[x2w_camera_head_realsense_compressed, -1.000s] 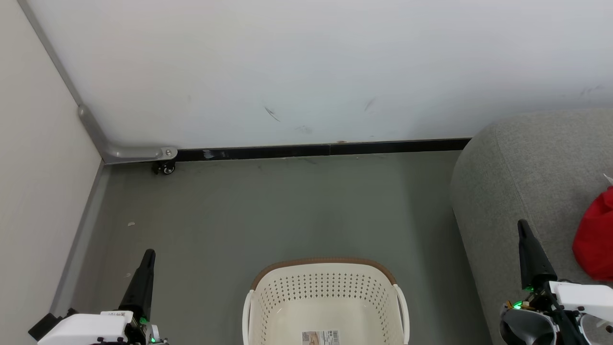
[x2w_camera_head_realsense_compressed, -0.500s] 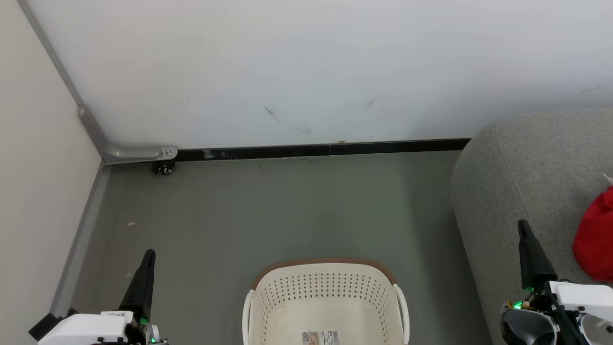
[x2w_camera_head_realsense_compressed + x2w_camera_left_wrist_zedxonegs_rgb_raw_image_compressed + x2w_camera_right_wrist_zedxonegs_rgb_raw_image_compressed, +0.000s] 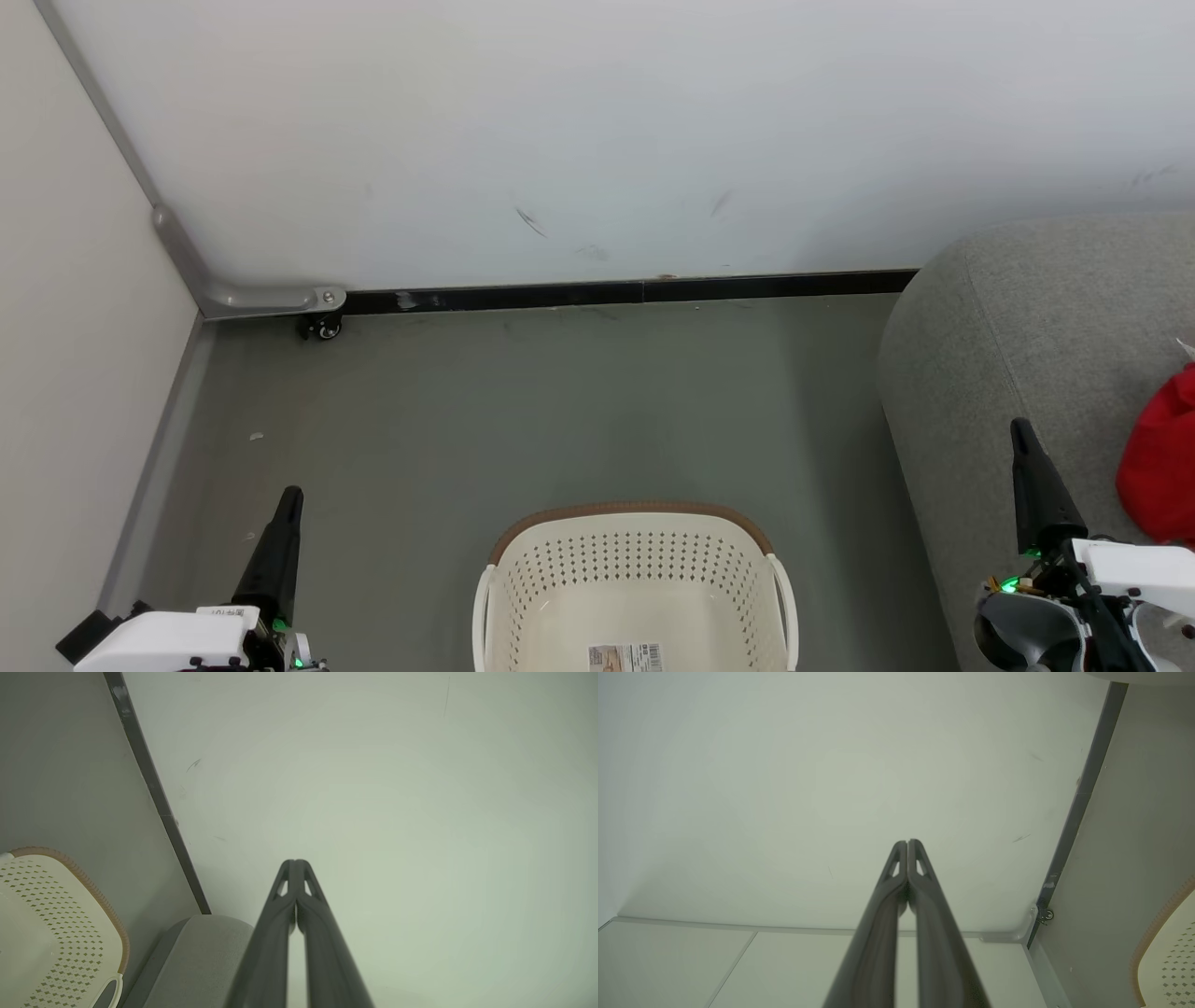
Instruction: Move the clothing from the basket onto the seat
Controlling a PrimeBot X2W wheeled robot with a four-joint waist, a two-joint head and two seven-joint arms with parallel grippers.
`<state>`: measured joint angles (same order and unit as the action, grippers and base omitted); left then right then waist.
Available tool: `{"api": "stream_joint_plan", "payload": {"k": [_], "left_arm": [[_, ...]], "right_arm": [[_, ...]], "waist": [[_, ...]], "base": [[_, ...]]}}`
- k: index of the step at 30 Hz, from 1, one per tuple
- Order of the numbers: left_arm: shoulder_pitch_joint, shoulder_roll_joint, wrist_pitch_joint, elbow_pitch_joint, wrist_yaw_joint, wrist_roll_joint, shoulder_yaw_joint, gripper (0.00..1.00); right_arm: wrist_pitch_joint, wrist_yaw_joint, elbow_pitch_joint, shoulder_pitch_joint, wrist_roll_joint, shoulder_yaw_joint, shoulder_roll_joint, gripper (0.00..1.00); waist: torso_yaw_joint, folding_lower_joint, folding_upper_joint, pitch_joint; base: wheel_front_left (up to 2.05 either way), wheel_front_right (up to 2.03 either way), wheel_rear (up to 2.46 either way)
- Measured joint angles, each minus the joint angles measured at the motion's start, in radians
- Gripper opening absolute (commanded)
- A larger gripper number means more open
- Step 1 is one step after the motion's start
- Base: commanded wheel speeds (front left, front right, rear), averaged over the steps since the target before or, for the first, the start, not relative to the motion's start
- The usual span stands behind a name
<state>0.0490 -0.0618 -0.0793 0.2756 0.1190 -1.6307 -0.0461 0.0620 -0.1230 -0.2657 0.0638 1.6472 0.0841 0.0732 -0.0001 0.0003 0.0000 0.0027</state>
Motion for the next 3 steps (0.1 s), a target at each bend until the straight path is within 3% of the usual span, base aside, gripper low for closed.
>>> {"api": "stream_joint_plan", "payload": {"k": [3], "left_arm": [[0.001, 0.0, 0.0, 0.001, 0.0, 0.0, 0.0, 0.0]], "right_arm": [[0.0, 0.0, 0.0, 0.0, 0.0, 0.0, 0.0, 0.0]], "waist": [[0.0, 0.0, 0.0, 0.0]], "base": [[0.0, 0.0, 0.0]]}}
